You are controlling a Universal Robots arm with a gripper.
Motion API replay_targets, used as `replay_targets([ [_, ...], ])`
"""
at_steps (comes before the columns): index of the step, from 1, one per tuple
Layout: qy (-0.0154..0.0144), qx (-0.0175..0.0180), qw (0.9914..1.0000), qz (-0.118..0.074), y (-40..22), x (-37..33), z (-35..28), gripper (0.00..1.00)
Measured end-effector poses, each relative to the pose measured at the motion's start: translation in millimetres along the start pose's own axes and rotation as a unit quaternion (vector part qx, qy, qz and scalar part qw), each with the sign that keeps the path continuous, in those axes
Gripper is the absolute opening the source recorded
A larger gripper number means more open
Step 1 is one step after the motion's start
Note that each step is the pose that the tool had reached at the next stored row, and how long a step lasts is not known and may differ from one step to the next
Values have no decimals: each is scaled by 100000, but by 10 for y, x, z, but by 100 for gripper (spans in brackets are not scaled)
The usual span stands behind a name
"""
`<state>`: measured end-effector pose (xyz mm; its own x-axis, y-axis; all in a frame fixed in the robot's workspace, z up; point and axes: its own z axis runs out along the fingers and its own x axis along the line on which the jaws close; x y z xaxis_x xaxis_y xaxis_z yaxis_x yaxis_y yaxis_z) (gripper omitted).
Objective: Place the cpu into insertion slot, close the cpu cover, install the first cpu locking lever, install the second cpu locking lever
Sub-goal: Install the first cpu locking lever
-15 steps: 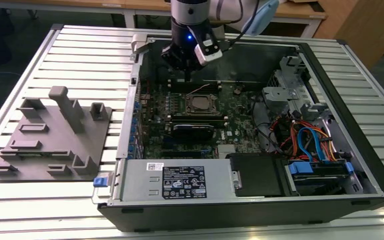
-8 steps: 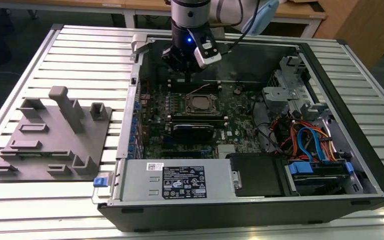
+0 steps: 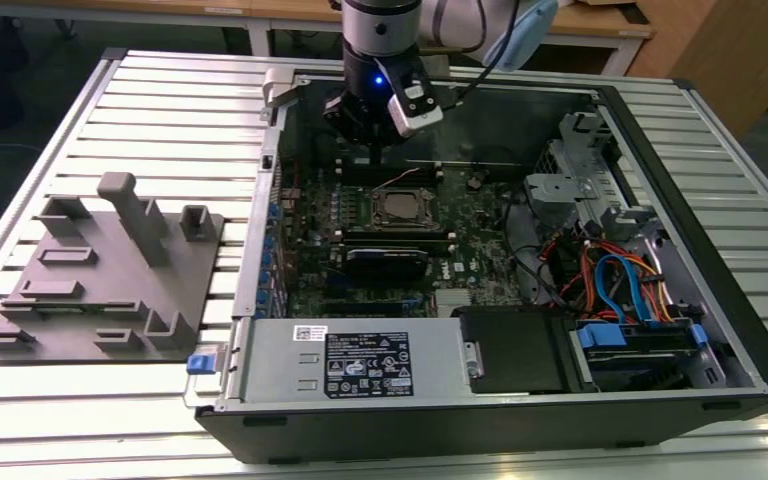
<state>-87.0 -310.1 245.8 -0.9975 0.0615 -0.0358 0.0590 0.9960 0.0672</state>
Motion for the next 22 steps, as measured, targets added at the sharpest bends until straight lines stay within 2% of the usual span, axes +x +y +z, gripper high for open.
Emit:
replay_targets([
  [5,-2,-6,100000,-2,0,0,1,10],
  [6,6,-301,100000,6,-1,0,1,10],
  [8,121,-2032,99979,82,-17,-1,2,10],
  [9,134,-2351,99972,92,-31,-2,7,10],
  [13,127,-2398,99971,155,-67,-30,33,10],
  [18,124,-2389,99971,265,-66,-122,68,10],
  [22,123,-2385,99971,270,-67,-163,110,10],
])
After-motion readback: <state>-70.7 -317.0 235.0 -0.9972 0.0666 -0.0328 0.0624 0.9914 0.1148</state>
